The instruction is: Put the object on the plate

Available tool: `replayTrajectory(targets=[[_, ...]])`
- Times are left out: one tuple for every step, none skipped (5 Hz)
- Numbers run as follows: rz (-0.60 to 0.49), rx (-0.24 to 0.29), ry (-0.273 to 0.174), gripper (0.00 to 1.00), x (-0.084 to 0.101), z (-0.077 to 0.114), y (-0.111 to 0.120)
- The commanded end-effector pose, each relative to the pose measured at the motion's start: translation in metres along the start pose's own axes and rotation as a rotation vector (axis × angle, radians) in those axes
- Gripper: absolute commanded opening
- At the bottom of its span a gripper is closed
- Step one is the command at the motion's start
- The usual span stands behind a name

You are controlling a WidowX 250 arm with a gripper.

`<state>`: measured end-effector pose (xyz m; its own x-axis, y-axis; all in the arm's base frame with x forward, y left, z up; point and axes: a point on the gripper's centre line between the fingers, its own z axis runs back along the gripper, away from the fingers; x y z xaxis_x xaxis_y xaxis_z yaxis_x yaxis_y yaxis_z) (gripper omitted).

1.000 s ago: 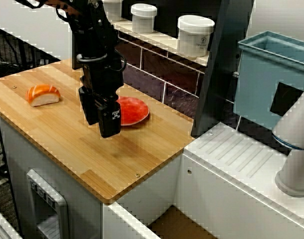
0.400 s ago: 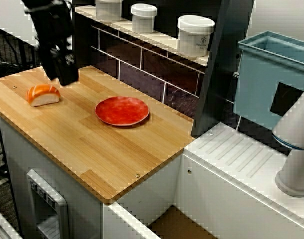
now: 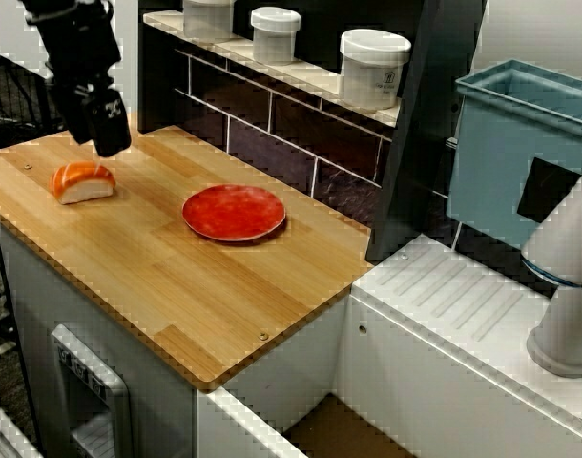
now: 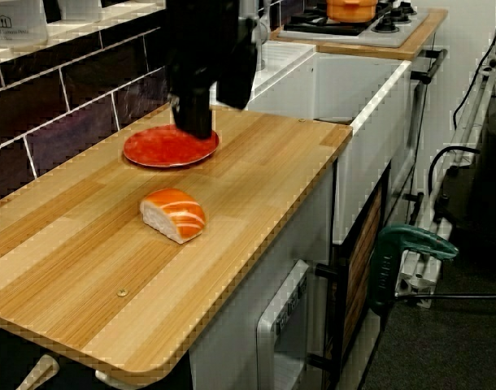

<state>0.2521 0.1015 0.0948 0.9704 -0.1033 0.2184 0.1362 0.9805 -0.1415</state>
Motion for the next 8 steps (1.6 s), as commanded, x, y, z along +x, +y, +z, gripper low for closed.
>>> replayTrajectory(targets=[[-0.060,0.065,-0.008,1.00,0.000,0.001,0.047],[-0.088,0.070,-0.012,1.00,-0.004,0.003,0.050],[-0.108,0.075,-0.007,1.00,-0.008,-0.007,0.052],[-0.096,0.081,-0.007,1.00,-0.009,-0.014,0.051],[-0.089,0.090,-0.016,1.00,-0.007,-0.019,0.049],[-0.088,0.111,-0.011,1.00,-0.005,-0.029,0.051],[-0.097,0.130,0.003,1.00,-0.006,-0.038,0.051],[-0.100,0.134,0.009,1.00,-0.006,-0.041,0.051]])
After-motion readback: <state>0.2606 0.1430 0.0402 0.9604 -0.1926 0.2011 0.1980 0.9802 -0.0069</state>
